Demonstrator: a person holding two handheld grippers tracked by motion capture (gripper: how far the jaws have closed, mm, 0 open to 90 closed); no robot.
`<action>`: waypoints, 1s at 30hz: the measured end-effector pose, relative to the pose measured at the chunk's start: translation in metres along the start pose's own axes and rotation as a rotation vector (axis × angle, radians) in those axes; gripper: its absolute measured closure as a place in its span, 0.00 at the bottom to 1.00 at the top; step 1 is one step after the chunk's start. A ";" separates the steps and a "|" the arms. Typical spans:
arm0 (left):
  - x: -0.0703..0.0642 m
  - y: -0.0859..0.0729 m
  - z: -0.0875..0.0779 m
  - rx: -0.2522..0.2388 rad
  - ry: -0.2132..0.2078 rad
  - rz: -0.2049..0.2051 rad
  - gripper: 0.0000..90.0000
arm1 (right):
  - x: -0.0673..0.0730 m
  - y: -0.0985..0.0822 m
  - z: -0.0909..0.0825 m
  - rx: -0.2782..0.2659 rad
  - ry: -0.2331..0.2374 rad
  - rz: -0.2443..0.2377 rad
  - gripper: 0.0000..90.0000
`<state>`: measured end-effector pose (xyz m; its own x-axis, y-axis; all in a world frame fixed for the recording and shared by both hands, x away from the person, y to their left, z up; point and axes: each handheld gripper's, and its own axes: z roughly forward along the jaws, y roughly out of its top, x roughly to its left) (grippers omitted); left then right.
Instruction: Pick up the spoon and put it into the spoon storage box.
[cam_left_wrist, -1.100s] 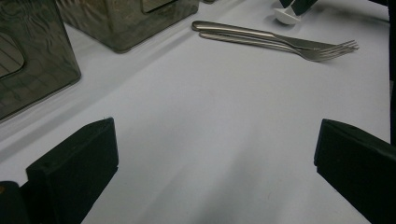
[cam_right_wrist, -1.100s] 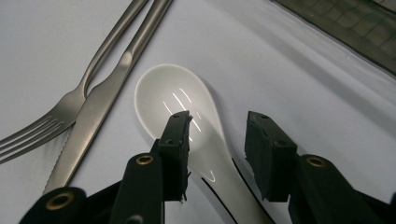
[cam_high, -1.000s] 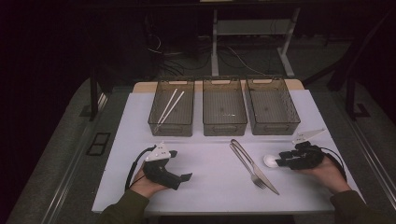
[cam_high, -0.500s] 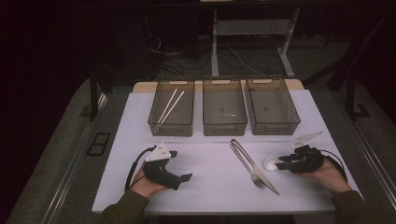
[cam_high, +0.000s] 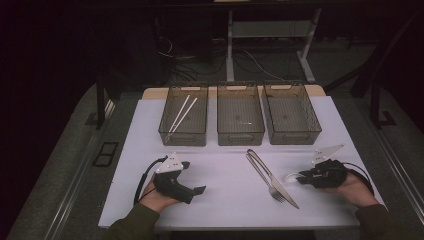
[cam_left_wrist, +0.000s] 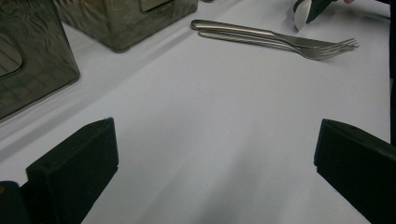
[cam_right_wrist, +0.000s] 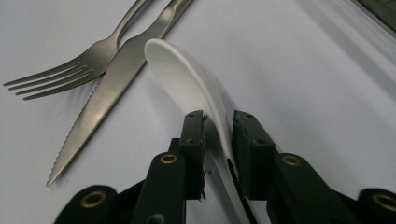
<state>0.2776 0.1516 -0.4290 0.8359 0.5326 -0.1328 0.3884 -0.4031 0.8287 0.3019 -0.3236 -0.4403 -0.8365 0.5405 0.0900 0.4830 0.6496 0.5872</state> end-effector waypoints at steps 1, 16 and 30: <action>0.000 0.000 0.000 0.000 0.000 0.000 0.00 | 0.000 0.000 0.000 0.001 0.005 -0.004 0.85; -0.001 -0.002 0.004 0.011 -0.040 0.043 0.00 | -0.002 0.000 -0.001 0.004 0.024 0.021 0.91; -0.002 -0.002 0.004 0.016 -0.043 0.042 0.00 | -0.005 0.011 -0.012 -0.075 0.021 0.090 0.91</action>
<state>0.2771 0.1484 -0.4329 0.8672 0.4829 -0.1219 0.3591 -0.4365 0.8249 0.3082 -0.3261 -0.4248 -0.7965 0.5827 0.1614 0.5361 0.5571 0.6343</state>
